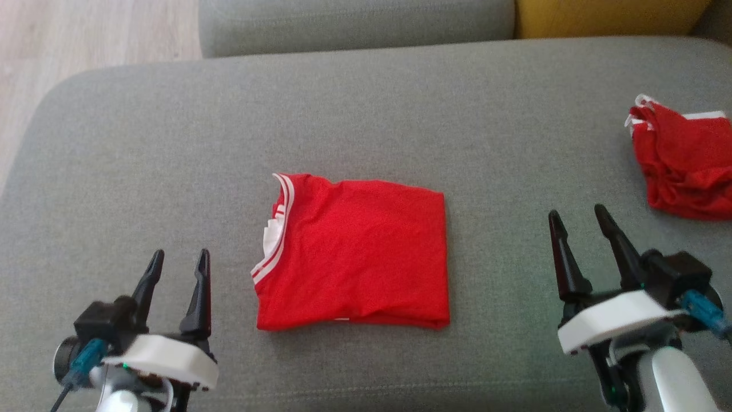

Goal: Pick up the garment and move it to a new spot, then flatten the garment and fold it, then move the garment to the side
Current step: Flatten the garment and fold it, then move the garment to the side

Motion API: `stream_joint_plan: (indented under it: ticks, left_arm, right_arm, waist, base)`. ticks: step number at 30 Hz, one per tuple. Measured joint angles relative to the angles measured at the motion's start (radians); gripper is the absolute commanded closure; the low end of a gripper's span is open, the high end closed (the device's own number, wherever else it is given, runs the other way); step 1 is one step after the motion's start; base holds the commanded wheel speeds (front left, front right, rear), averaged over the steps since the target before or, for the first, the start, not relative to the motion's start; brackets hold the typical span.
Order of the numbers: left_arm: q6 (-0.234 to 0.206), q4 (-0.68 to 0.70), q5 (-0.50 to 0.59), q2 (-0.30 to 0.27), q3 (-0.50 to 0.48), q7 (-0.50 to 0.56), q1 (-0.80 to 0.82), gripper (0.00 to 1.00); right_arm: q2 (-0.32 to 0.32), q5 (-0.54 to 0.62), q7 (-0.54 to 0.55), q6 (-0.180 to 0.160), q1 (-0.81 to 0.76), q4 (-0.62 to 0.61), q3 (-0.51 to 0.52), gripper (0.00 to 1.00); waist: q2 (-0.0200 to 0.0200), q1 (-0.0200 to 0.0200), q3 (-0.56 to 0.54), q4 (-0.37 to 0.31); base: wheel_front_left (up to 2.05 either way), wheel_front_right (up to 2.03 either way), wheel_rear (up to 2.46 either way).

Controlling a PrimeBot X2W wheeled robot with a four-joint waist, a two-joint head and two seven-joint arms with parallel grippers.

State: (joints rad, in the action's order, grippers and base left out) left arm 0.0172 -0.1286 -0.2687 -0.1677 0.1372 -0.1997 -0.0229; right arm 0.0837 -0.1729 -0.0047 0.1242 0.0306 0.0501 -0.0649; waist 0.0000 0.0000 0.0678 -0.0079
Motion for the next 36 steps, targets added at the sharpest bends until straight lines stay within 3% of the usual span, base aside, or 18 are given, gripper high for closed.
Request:
stream_joint_plan:
  ticks: [14,36]
  left_arm:
    - [-0.012,0.039,-0.009,-0.014,0.005,0.043,-0.092,0.00]
    - [-0.037,0.058,-0.009,-0.024,0.015,0.058,-0.099,0.00]
  right_arm:
    - [-0.008,0.007,0.054,0.000,-0.121,-0.096,0.014,0.00]
    - [-0.018,0.006,0.064,0.000,-0.146,-0.115,0.031,0.00]
  waist:
    - [0.0000,0.0000,-0.086,0.006]
    - [0.0000,0.0000,-0.094,0.001]
  base:
    - [0.00,0.00,0.00]
    - [0.00,0.00,0.00]
